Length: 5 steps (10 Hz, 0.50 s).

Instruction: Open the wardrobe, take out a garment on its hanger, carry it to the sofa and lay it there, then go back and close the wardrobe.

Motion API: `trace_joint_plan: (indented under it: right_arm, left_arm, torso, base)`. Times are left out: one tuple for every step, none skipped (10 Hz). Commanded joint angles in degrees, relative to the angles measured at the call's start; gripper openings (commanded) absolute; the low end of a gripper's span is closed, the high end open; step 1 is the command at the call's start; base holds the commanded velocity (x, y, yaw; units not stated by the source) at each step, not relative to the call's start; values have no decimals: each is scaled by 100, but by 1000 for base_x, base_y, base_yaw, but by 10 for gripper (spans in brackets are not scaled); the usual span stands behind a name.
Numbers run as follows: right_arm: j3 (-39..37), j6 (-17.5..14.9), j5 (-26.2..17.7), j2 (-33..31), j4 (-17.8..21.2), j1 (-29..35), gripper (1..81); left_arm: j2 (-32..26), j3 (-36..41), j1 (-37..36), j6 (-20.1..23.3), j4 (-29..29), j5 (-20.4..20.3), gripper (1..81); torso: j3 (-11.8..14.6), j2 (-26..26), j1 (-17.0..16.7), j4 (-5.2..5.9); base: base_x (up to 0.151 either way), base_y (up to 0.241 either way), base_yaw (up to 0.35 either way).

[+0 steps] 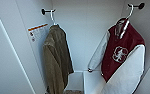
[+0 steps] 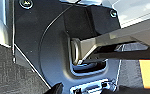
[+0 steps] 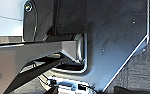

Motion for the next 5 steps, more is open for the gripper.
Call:
trace_joint_plan:
  right_arm:
    - [34,-18,-450,-5,12,181,811]
    - [34,-18,-450,13,12,172,811]
    - [34,-18,-450,13,12,173,811]
    - [25,-18,-450,4,3,181,811]
    - [0,-18,-450,-5,12,182,811]
  left_arm:
    - [133,-524,-180,-58,-55,305,811]
    - [212,-638,-180,-58,-178,305,811]
    - [239,-612,-180,-67,-336,305,811]
    - [300,-647,-154,-67,-667,392,811]
    - [326,-647,-154,-50,-1099,638,811]
  torso:
    - [0,0,0,0]
    - [0,0,0,0]
    - [0,0,0,0]
    - [0,0,0,0]
    - [0,0,0,0]
  base:
    - [0,0,0]
    - [0,0,0]
    - [0,0,0]
    - [0,0,0]
    - [0,0,0]
